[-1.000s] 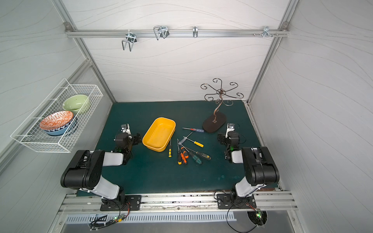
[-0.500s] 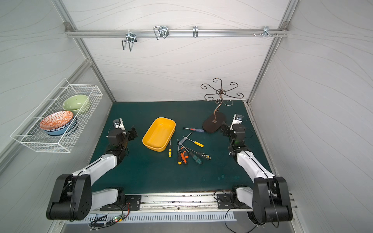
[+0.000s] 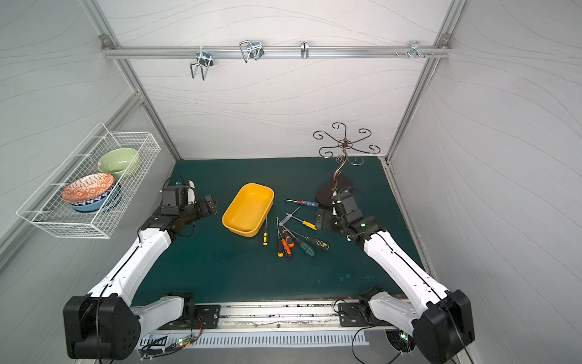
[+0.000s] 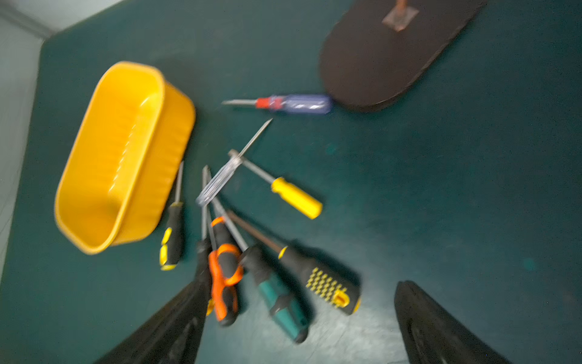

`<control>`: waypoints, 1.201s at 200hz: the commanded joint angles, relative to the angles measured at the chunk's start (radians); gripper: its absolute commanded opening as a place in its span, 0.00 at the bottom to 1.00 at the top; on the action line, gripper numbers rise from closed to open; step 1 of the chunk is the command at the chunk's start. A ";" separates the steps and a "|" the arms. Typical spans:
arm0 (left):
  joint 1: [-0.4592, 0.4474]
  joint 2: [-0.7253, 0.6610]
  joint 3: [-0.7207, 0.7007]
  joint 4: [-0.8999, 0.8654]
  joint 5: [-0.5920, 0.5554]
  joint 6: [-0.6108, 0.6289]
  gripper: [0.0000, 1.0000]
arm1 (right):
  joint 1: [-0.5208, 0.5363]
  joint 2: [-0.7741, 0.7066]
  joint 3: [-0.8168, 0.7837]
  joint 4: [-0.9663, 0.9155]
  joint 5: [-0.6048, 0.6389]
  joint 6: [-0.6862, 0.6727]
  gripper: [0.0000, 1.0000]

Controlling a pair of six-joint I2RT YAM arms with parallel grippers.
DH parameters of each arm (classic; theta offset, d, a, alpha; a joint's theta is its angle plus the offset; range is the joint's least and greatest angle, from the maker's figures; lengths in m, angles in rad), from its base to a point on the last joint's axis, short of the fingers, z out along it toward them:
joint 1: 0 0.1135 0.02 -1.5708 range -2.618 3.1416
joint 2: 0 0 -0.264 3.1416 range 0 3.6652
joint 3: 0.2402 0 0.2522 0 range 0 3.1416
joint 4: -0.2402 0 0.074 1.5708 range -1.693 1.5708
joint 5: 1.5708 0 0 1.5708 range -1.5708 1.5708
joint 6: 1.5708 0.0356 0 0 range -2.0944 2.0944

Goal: Put the screwdriver on the desktop into the storage box
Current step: Move the storage box to the center of the board.

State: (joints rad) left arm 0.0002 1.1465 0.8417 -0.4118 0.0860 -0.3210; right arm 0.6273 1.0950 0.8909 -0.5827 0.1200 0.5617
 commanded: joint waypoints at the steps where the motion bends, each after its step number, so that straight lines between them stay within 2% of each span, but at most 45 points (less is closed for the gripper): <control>1: 0.000 0.027 0.058 -0.109 0.091 0.022 0.86 | 0.180 0.065 0.056 -0.153 0.093 0.143 0.94; 19: 0.001 0.092 0.096 -0.158 0.129 0.069 0.85 | 0.280 0.140 0.099 -0.145 0.096 0.198 0.94; 43: -0.006 0.166 0.145 -0.174 0.177 0.074 0.85 | 0.325 0.198 0.126 -0.118 0.094 0.230 0.94; 86: -0.093 0.314 0.270 -0.194 0.069 0.135 0.83 | 0.325 0.172 0.116 -0.136 0.143 0.269 0.93; 157: -0.162 0.550 0.449 -0.208 -0.056 0.196 0.68 | 0.326 0.077 0.054 -0.153 0.212 0.340 0.89; 218: -0.185 0.659 0.490 -0.195 -0.098 0.229 0.50 | 0.324 0.065 0.048 -0.164 0.240 0.358 0.88; 240: -0.190 0.668 0.481 -0.185 -0.124 0.238 0.40 | 0.324 0.057 0.042 -0.167 0.248 0.360 0.88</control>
State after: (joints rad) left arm -0.1806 1.7985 1.2903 -0.6167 0.0048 -0.1055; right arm 0.9489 1.1786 0.9466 -0.7185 0.3378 0.9031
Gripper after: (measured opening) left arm 0.442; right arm 0.878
